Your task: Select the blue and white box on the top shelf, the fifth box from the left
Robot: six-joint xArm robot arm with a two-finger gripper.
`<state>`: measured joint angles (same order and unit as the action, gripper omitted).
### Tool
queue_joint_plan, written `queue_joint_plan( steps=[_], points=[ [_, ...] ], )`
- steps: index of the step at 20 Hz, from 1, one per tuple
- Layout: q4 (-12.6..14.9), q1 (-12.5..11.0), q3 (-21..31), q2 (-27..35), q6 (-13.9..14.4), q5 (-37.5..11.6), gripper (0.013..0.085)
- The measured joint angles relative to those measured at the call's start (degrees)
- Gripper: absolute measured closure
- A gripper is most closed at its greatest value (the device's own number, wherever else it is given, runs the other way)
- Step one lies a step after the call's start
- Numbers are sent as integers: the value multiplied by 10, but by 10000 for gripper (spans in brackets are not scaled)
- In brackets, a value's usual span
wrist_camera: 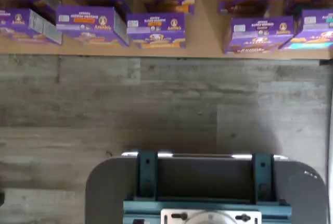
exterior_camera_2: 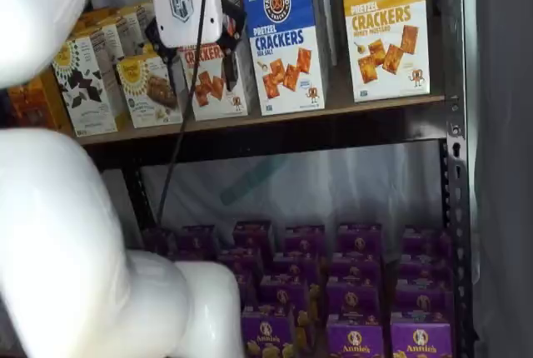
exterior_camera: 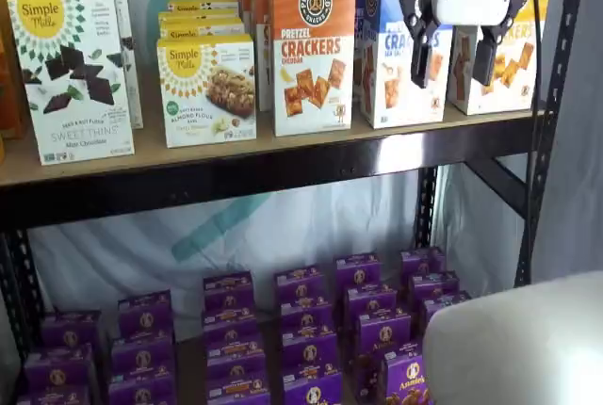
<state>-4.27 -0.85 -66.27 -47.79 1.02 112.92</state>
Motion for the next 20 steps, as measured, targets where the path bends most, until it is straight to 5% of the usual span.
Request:
queue_joint_plan(
  steps=[20],
  points=[
    [53,-17,-60,101,-33,-120,130]
  ],
)
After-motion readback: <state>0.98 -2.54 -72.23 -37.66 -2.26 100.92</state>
